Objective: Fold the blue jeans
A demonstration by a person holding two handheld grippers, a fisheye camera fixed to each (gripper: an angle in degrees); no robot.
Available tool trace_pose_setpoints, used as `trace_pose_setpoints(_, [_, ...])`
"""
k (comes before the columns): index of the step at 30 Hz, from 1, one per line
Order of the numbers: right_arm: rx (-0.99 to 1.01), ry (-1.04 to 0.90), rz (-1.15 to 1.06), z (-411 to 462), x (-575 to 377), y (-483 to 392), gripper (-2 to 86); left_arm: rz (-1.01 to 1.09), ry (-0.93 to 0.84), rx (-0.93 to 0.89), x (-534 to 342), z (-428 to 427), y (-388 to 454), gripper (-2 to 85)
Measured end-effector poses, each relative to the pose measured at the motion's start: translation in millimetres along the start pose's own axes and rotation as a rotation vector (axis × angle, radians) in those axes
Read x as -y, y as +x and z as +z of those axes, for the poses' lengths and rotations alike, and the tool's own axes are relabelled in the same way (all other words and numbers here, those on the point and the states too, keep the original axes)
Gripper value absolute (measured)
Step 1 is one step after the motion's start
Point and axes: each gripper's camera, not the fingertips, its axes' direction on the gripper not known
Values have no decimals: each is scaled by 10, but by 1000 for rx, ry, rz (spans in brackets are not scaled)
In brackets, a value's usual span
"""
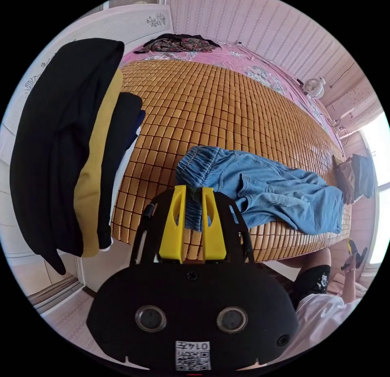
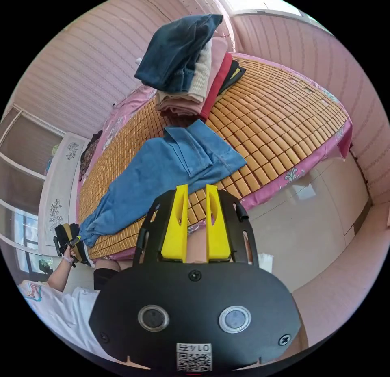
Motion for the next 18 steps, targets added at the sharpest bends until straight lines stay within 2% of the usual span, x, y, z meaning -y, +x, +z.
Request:
trace_pose_setpoints(5, [-85, -58, -233, 471, 369, -710, 87, -25, 75, 14, 18, -200, -259, 3])
trace_pose_setpoints(8, [-128, -68, -313, 706, 700, -1046, 88, -59, 52, -54, 80, -206, -443, 1])
trace_pose_setpoints(13, [-166, -4, -289, 1056, 1276, -1327, 103, -41, 123, -101, 180, -374, -498, 61])
trace_pose_setpoints(16, [-268, 45, -232, 1301, 1630, -1416, 134, -53, 75, -110, 330, -240, -484, 88])
trace_pose_setpoints(18, [-327, 10, -200, 1505, 1816, -1445, 135, -69, -5, -97, 442, -10, -456, 91])
